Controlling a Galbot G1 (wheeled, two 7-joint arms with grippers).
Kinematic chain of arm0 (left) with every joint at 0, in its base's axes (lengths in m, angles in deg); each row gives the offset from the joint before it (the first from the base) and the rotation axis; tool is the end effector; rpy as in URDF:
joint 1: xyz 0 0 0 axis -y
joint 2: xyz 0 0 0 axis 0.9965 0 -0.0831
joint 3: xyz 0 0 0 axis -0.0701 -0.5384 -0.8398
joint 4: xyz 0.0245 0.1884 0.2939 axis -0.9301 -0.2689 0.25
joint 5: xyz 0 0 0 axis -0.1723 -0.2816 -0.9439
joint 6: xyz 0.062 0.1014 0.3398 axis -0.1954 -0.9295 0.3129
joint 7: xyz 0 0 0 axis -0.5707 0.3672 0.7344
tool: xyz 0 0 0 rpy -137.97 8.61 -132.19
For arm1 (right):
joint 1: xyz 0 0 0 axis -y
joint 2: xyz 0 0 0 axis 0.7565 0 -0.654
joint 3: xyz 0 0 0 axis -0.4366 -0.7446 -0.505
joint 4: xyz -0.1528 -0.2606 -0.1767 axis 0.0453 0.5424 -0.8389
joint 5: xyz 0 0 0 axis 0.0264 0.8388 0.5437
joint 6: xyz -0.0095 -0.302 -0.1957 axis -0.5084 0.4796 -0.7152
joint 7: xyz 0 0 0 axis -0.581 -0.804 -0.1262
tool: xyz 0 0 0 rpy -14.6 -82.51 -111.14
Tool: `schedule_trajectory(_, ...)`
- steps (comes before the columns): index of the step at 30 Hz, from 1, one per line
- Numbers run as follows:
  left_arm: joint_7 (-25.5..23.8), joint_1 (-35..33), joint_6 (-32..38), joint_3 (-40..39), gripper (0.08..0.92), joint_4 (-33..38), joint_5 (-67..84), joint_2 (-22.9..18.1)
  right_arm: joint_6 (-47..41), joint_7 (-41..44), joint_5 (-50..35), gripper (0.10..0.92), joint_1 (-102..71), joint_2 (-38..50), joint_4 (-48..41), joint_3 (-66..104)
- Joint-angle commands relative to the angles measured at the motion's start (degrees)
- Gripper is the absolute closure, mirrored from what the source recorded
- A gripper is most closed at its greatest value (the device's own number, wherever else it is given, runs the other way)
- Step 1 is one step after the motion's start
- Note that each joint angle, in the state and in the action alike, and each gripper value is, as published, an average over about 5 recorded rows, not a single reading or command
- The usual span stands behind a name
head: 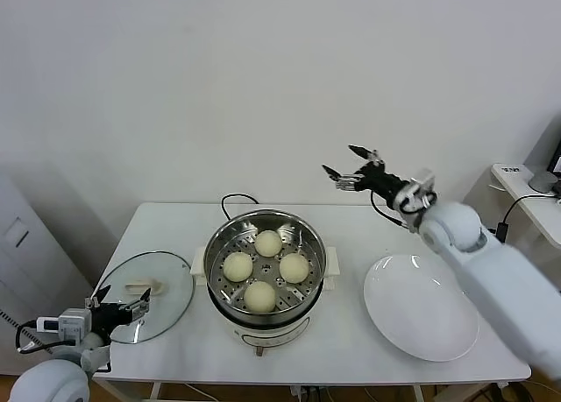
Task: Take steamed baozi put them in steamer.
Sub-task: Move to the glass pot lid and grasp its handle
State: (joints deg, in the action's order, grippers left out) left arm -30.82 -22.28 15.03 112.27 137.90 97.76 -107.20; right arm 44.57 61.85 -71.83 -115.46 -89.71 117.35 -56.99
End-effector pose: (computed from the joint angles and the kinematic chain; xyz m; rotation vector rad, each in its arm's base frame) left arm 0.2230 0.1216 -0.2410 0.0408 -2.6342 -0.1860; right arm 0.4406 -0.1255 -0.1708 -0.8011 2.9177 -0.2129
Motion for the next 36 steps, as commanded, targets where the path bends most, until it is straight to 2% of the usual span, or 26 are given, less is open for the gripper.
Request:
schedule_trajectory(1, -0.6, 0.0, 0.7, -0.1, 0.177, -0.1, -0.7, 0.3, 4.4, 4.5, 22.2, 0.203, -27.0, -20.1, 3.0, 33.6)
schedule_trajectory(6, -1.6, 0.0, 1.6, 0.1, 0.177, 0.0, -2.5, 0.3, 5.2, 10.8, 29.4, 0.203, -29.2, -27.3, 3.3, 38.3)
schedule_trajectory(14, -3.7, 0.7, 4.6, 0.7, 0.177, -1.5, -9.1, 0.3, 4.4, 14.9, 34.1, 0.203, -31.7, -34.3, 3.4, 40.2)
schedule_trajectory(18, -5.8, -0.2, 9.3, 0.6, 0.177, -3.5, -22.8, 0.8, 5.0, 14.8, 34.5, 0.203, -33.3, -36.2, 2.4, 41.4)
schedule_trajectory(24, -9.1, -2.0, 21.0, 0.0, 0.177, -8.8, -48.0, 0.5, 6.8, 13.3, 34.4, 0.203, -34.3, -37.5, 0.7, 42.7)
schedule_trajectory(29, -9.4, -2.0, 30.2, 0.1, 0.177, -15.1, -67.3, -1.5, 8.2, 13.3, 34.0, 0.203, -35.5, -37.7, 0.1, 43.8)
schedule_trajectory(36, -7.7, -1.9, 37.9, 0.6, 0.177, -21.3, -83.1, -3.1, 8.9, 14.1, 33.3, 0.203, -36.3, -36.9, -0.2, 45.5)
